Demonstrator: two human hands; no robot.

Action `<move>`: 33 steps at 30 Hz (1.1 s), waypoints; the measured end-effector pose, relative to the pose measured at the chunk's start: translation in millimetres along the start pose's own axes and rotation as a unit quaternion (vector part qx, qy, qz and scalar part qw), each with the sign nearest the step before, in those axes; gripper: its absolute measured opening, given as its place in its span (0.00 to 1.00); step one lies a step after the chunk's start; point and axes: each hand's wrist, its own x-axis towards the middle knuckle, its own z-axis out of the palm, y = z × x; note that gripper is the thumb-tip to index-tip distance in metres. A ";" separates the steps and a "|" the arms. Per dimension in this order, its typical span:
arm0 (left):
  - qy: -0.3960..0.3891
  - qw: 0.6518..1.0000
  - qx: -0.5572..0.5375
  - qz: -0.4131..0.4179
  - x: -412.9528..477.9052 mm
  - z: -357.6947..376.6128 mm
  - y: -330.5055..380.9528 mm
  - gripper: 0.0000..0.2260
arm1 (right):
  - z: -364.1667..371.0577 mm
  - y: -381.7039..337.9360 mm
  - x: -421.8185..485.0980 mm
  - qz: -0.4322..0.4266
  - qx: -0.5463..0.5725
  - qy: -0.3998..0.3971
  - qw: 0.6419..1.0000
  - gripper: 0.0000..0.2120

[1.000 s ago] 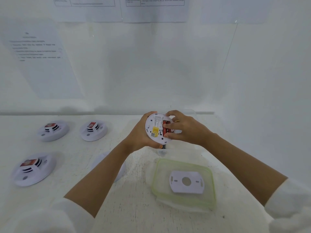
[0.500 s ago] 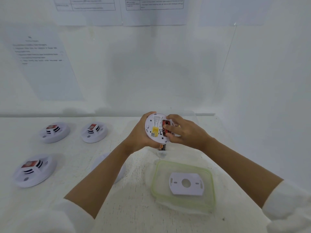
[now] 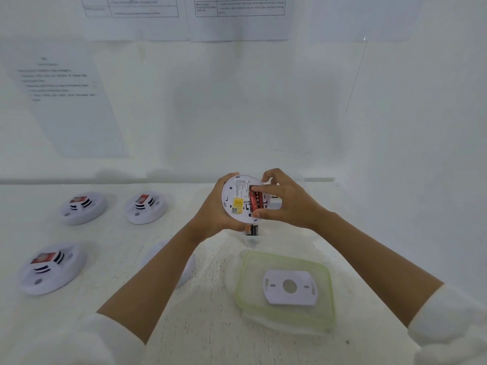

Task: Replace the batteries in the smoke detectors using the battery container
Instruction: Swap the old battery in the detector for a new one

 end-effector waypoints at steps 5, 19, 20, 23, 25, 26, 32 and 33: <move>-0.004 1.000 0.018 0.006 1.9 -0.7 1.1 0.46 | -6.9 -9.6 7.7 0.054 0.039 -0.004 0.998 0.24; 0.025 0.999 0.037 0.003 -2.8 -17.7 7.4 0.45 | -8.7 10.6 1.2 0.258 0.152 0.031 0.954 0.20; 0.025 0.999 0.038 0.001 -3.3 -18.4 6.6 0.45 | -3.9 12.3 0.2 0.273 0.118 -0.019 0.955 0.21; 0.027 0.999 0.038 -0.002 -4.1 -18.0 3.6 0.45 | 15.4 12.0 0.3 0.284 0.022 -0.136 0.949 0.21; 0.027 0.999 0.040 -0.001 -4.1 -17.2 2.4 0.45 | 26.2 9.3 3.0 0.265 -0.033 -0.176 0.947 0.17; 0.026 0.999 0.042 0.001 -4.0 -17.2 2.1 0.45 | 30.5 7.9 4.7 0.253 -0.056 -0.185 0.948 0.15; 0.023 0.998 0.055 0.003 -1.0 -15.6 -0.1 0.45 | 41.1 9.3 11.2 0.261 -0.047 -0.234 0.935 0.17; 0.021 0.998 0.057 0.003 -0.8 -14.7 -0.8 0.45 | 38.6 8.9 11.1 0.271 -0.020 -0.244 0.931 0.19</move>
